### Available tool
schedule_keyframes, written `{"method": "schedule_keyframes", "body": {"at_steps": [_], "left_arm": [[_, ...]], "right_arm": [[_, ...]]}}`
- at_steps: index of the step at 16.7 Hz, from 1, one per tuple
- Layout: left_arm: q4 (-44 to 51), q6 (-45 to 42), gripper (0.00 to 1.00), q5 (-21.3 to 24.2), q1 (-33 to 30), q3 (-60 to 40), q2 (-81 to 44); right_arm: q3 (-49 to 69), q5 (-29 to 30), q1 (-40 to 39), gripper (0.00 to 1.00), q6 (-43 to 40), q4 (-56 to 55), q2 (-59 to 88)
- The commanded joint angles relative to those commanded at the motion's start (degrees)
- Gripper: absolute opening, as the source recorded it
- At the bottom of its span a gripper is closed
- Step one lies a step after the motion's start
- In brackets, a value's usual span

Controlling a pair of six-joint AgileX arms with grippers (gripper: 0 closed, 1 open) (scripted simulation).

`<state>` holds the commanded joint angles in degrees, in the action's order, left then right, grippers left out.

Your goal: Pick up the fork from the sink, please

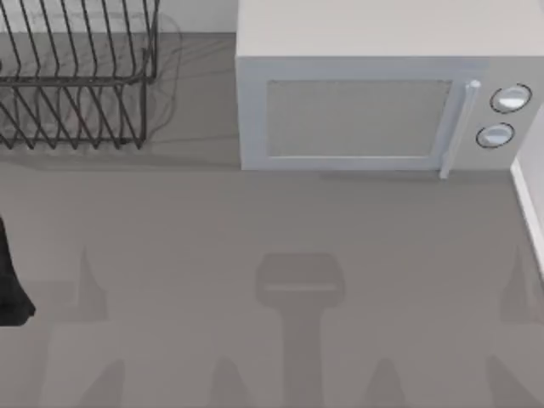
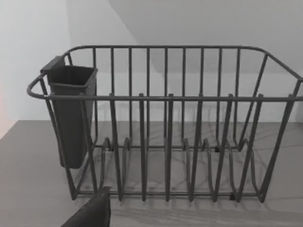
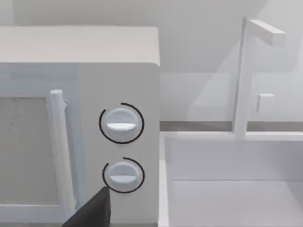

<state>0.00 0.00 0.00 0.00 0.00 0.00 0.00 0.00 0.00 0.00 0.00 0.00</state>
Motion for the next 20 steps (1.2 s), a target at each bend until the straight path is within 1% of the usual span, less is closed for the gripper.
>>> {"method": "schedule_keyframes", "body": {"at_steps": [4, 8, 13, 20], "left_arm": [[0.0, 0.0, 1.0, 0.0, 0.0, 0.0, 0.0], [0.0, 0.0, 1.0, 0.0, 0.0, 0.0, 0.0], [0.0, 0.0, 1.0, 0.0, 0.0, 0.0, 0.0], [0.0, 0.0, 1.0, 0.0, 0.0, 0.0, 0.0]], "right_arm": [[1.4, 0.0, 0.2, 1.0, -0.2, 0.9, 1.7], [9.6, 0.0, 1.4, 1.0, -1.4, 5.9, 11.6], [27.7, 0.1, 4.0, 1.0, -3.9, 17.0, 33.6], [59.9, 0.2, 8.7, 1.0, -8.2, 36.8, 72.6]]}}
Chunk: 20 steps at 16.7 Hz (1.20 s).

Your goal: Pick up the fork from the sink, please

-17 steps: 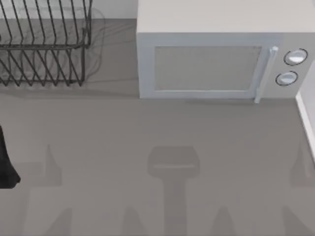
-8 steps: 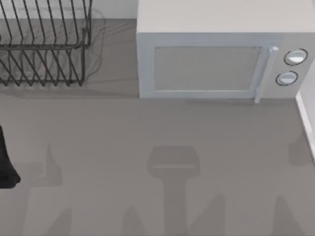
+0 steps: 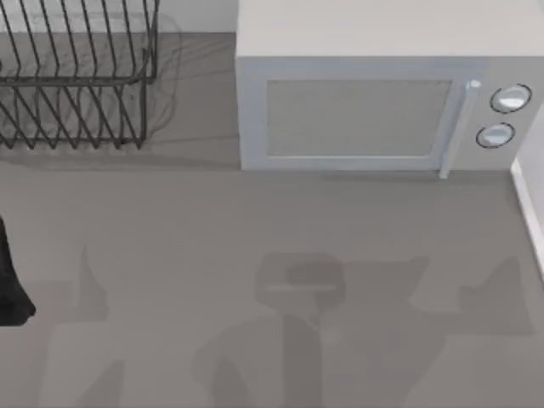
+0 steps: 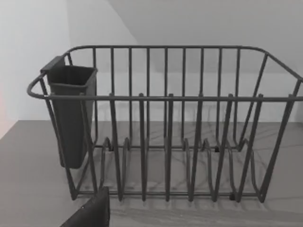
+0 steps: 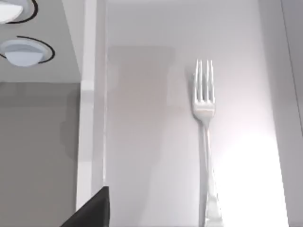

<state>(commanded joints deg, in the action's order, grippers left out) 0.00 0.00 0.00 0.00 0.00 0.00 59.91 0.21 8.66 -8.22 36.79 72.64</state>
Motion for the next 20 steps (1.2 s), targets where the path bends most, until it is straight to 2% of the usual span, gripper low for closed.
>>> {"method": "schedule_keyframes", "body": {"at_steps": [6, 11, 15, 20], "left_arm": [[0.0, 0.0, 1.0, 0.0, 0.0, 0.0, 0.0], [0.0, 0.0, 1.0, 0.0, 0.0, 0.0, 0.0], [0.0, 0.0, 1.0, 0.0, 0.0, 0.0, 0.0], [0.0, 0.0, 1.0, 0.0, 0.0, 0.0, 0.0]], "right_arm": [[26.3, 0.0, 3.8, 1.0, -3.5, 16.4, 32.0], [42.0, 0.0, 6.1, 1.0, -5.5, 26.3, 51.2], [47.7, 0.0, 7.0, 1.0, -6.3, 29.9, 58.0], [47.8, 0.0, 6.7, 1.0, -6.2, 29.9, 58.2]]}}
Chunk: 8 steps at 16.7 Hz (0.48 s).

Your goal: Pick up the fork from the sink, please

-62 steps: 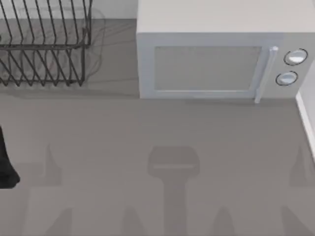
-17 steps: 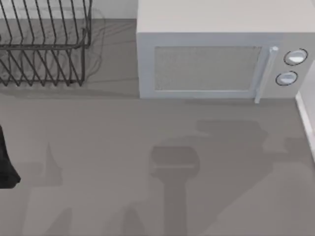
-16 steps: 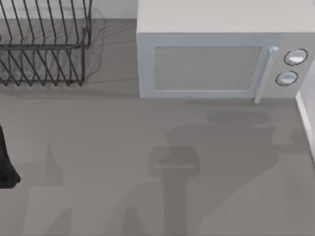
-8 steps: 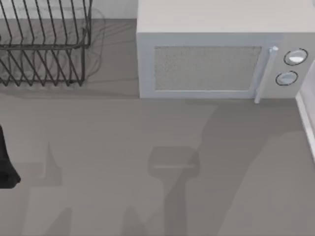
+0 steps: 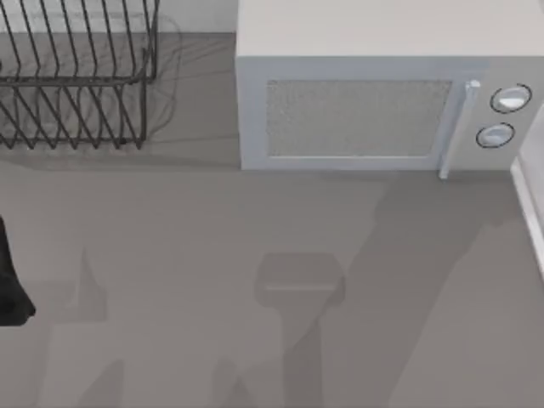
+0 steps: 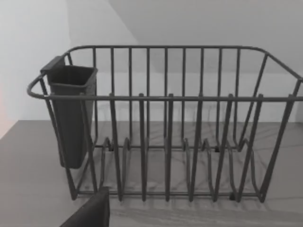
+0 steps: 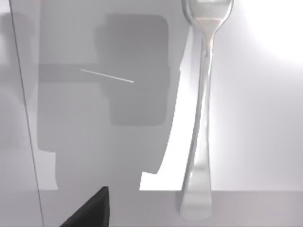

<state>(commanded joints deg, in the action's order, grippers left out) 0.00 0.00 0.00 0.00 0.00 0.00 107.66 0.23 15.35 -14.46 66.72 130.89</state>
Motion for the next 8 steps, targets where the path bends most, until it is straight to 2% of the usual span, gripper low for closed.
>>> {"method": "schedule_keyframes", "body": {"at_steps": [4, 8], "left_arm": [[0.0, 0.0, 1.0, 0.0, 0.0, 0.0, 0.0], [0.0, 0.0, 1.0, 0.0, 0.0, 0.0, 0.0]], "right_arm": [[-2.3, 0.0, 0.0, 1.0, 0.0, -4.2, 2.3], [-7.1, 0.1, 0.1, 1.0, 0.1, -15.7, 7.9]]}}
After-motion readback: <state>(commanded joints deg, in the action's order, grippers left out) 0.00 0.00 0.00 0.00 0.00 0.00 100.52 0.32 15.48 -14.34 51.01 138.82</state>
